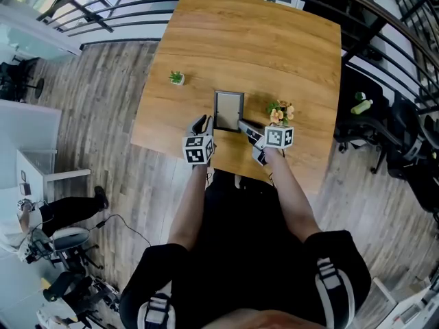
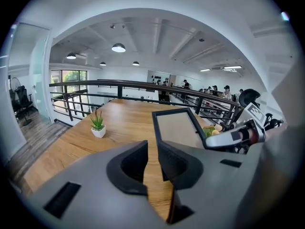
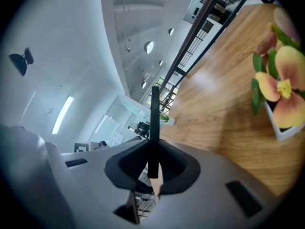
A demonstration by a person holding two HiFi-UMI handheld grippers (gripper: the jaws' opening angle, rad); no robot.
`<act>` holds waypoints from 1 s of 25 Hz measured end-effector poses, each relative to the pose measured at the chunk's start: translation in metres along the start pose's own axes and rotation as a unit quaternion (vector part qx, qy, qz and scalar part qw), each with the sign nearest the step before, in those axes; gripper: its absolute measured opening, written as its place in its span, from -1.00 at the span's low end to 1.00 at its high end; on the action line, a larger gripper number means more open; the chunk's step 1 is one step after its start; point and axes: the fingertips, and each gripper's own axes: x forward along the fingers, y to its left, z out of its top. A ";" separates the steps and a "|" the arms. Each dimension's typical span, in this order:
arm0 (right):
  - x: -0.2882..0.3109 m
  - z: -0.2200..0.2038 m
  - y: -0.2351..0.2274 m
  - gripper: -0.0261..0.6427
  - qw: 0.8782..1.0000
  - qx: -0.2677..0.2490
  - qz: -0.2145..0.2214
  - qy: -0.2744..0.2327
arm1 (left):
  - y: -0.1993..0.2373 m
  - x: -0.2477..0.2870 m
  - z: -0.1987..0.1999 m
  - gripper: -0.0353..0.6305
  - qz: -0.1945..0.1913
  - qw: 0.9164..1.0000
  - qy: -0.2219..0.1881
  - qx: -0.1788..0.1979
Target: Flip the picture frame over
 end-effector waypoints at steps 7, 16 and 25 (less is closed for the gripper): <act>-0.002 -0.015 -0.013 -0.72 0.998 -0.043 -0.030 0.018 | -0.010 -0.001 -0.001 -0.39 0.006 1.000 0.002 -0.014; 0.017 -0.009 -0.007 -0.72 0.983 -0.161 -0.083 0.023 | -0.048 0.008 0.040 -0.35 -0.042 0.997 -0.034 -0.062; 0.026 -0.002 0.011 -0.72 0.950 -0.287 -0.121 0.015 | -0.058 0.021 0.058 -0.33 -0.053 0.995 -0.026 -0.076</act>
